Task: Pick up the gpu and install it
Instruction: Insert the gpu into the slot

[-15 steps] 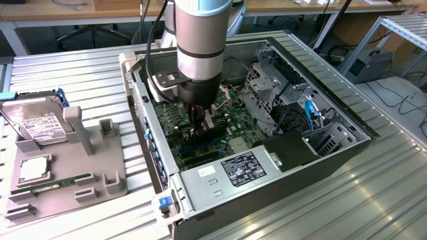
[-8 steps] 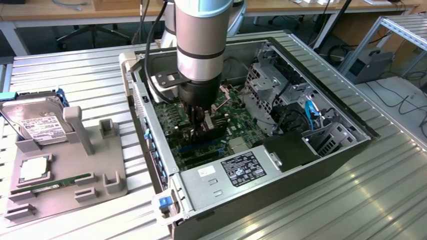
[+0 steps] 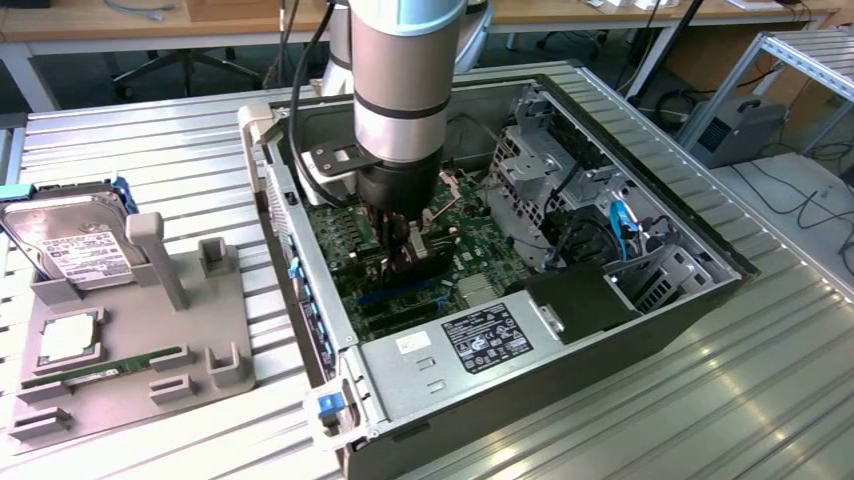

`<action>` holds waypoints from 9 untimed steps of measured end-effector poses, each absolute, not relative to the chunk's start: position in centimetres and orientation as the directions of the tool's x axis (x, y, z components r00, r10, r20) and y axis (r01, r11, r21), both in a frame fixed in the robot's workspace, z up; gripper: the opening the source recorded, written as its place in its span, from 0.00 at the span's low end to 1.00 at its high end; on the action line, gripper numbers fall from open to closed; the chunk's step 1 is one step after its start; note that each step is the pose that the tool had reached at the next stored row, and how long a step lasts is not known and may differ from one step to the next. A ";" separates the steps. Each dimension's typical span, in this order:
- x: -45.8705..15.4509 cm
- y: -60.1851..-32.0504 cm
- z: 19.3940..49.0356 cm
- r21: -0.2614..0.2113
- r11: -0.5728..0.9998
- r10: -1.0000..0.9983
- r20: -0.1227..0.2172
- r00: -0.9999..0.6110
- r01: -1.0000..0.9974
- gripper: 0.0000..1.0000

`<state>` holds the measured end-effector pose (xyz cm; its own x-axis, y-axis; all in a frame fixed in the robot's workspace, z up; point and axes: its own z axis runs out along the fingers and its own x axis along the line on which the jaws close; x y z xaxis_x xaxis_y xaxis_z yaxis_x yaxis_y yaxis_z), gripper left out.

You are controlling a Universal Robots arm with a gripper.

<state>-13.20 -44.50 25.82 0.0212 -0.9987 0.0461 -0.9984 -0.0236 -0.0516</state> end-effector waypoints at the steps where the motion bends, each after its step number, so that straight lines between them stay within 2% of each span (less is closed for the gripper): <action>1: -13.2 -44.5 25.8 -0.052 -0.024 -0.999 0.046 0.021 -0.998 0.27; 9: -13.2 -44.5 25.5 -0.051 -0.023 -0.999 0.046 0.021 -0.998 0.27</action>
<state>-13.21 -44.52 25.50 0.0207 -0.9987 0.0462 -0.9984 -0.0231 -0.0514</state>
